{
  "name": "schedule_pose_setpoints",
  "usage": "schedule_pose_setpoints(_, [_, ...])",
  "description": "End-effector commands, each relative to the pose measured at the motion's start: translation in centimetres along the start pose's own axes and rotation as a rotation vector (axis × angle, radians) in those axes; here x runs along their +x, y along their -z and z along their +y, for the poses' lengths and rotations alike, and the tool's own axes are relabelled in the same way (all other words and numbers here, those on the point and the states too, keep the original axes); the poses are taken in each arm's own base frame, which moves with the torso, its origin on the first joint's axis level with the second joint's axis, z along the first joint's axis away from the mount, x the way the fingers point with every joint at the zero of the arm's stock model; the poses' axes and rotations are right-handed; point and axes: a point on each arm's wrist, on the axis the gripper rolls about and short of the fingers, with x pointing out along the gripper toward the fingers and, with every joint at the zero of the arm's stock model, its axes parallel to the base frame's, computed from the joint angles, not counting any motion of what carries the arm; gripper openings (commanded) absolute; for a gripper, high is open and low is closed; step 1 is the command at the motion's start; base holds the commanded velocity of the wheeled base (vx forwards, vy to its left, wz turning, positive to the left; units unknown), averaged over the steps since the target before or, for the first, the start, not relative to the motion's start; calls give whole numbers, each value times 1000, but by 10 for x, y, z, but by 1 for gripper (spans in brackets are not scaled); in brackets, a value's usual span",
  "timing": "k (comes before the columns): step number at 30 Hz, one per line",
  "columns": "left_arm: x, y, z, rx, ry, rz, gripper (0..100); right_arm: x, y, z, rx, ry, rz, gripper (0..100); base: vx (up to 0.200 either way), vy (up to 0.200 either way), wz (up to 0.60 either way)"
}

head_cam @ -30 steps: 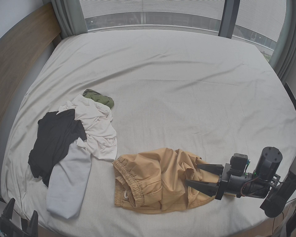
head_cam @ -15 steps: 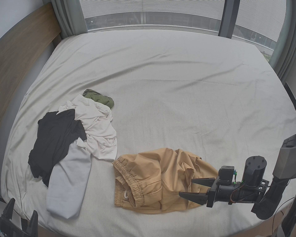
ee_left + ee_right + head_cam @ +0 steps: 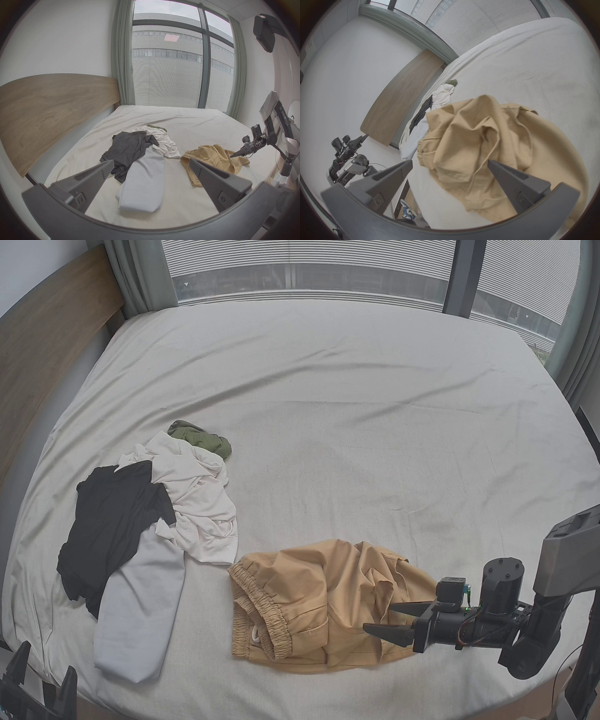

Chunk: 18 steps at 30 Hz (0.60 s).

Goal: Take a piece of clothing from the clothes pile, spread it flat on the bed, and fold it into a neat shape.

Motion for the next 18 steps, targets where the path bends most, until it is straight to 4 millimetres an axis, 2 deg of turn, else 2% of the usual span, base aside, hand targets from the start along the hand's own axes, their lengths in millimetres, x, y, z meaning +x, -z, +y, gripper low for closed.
schedule_pose_setpoints(1, [0,5,0,0,0,1,100,3,0,-14,18,34,-6,100,0,0,0])
schedule_pose_setpoints(5, [0,5,0,2,0,1,100,0,-5,-14,13,36,-27,100,0,0,0])
schedule_pose_setpoints(11, [0,5,0,2,0,1,100,-12,-25,11,-44,-30,-104,100,0,0,0])
schedule_pose_setpoints(14, [0,5,0,2,0,1,100,-12,-27,24,-66,-72,-108,100,0,0,0])
schedule_pose_setpoints(18, [0,5,0,2,0,1,100,-9,-25,28,-69,-85,-98,100,0,0,0])
